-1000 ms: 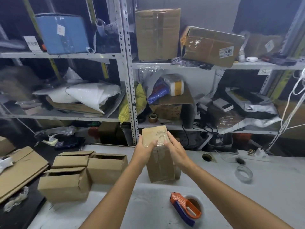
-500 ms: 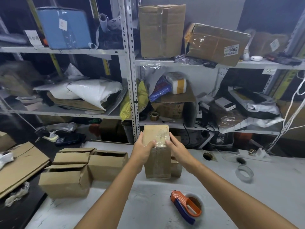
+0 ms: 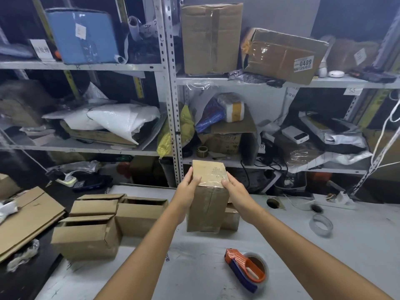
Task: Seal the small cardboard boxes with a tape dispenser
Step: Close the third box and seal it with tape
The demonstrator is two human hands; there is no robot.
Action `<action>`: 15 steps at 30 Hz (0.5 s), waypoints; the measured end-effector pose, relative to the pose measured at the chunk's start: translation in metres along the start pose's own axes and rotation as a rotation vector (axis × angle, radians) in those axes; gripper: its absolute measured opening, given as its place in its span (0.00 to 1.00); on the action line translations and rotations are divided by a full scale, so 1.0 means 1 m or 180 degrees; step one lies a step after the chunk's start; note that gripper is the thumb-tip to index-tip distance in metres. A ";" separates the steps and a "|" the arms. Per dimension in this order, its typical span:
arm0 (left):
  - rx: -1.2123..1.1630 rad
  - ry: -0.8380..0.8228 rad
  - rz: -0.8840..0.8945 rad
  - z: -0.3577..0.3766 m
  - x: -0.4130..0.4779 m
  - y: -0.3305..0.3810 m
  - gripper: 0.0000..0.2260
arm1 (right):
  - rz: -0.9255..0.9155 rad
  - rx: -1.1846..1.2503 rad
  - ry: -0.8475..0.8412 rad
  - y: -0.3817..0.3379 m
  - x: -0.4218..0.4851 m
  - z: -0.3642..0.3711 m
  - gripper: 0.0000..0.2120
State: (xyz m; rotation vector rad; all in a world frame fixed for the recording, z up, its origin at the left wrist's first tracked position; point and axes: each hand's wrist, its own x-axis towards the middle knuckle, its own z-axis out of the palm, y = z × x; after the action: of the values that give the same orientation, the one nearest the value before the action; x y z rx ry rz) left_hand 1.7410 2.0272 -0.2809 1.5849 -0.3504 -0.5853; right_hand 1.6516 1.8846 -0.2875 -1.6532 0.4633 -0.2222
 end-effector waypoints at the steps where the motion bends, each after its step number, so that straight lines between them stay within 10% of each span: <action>1: 0.0116 0.0036 0.0030 0.002 0.000 -0.004 0.28 | -0.0022 -0.0049 -0.0010 0.001 0.000 0.003 0.19; 15: 0.0087 0.0229 0.0037 0.007 0.004 -0.012 0.29 | 0.0001 -0.0017 -0.0165 0.000 -0.006 0.001 0.20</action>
State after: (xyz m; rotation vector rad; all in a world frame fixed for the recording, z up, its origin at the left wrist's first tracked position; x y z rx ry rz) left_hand 1.7389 2.0211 -0.2936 1.6247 -0.3144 -0.5151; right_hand 1.6466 1.8886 -0.2867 -1.6603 0.4252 -0.1776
